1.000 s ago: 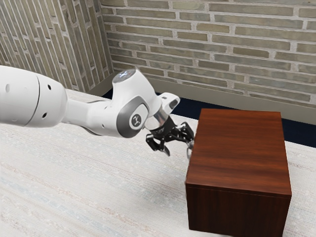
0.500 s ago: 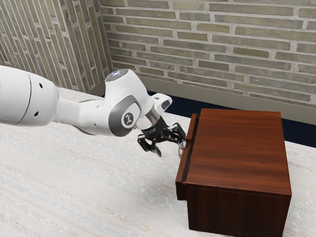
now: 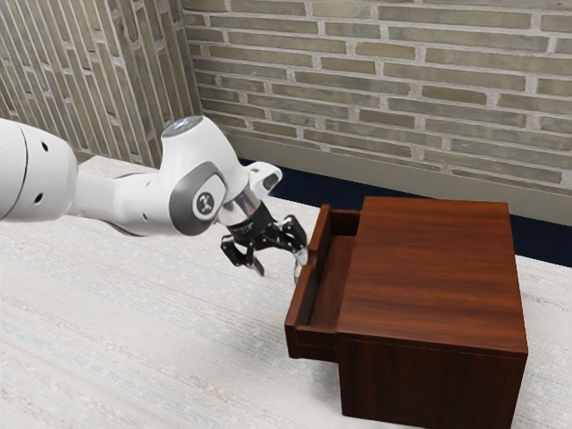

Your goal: Pull the drawer handle with one arm to open the drawer

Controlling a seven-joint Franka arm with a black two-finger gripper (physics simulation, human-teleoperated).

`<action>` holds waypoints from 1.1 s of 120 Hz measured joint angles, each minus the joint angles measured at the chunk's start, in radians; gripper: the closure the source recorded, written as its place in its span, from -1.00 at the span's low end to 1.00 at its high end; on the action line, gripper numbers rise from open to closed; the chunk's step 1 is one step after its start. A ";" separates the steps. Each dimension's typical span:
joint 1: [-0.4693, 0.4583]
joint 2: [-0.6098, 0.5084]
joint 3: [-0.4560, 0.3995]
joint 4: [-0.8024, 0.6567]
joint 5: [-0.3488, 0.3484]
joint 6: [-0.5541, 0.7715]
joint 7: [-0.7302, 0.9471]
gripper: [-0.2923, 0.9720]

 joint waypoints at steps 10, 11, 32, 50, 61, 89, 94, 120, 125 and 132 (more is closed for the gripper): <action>0.001 -0.007 0.012 -0.007 0.000 -0.006 0.009 -0.36; 0.001 -0.008 0.013 -0.008 0.000 -0.007 0.010 -0.36; -0.004 -0.018 0.047 -0.023 0.001 -0.019 0.030 -0.36; -0.002 -0.046 0.070 -0.045 -0.004 -0.030 0.055 -0.36; -0.003 -0.058 0.088 -0.059 -0.004 -0.036 0.070 -0.36; -0.009 -0.097 0.141 -0.105 -0.006 -0.047 0.108 -0.36; -0.005 -0.102 0.145 -0.111 -0.006 -0.049 0.116 -0.36; 0.001 -0.143 0.167 -0.112 -0.007 -0.057 0.151 -0.36; 0.001 -0.165 0.169 -0.097 -0.007 -0.061 0.157 -0.36; 0.002 -0.193 0.171 -0.075 -0.008 -0.069 0.164 -0.37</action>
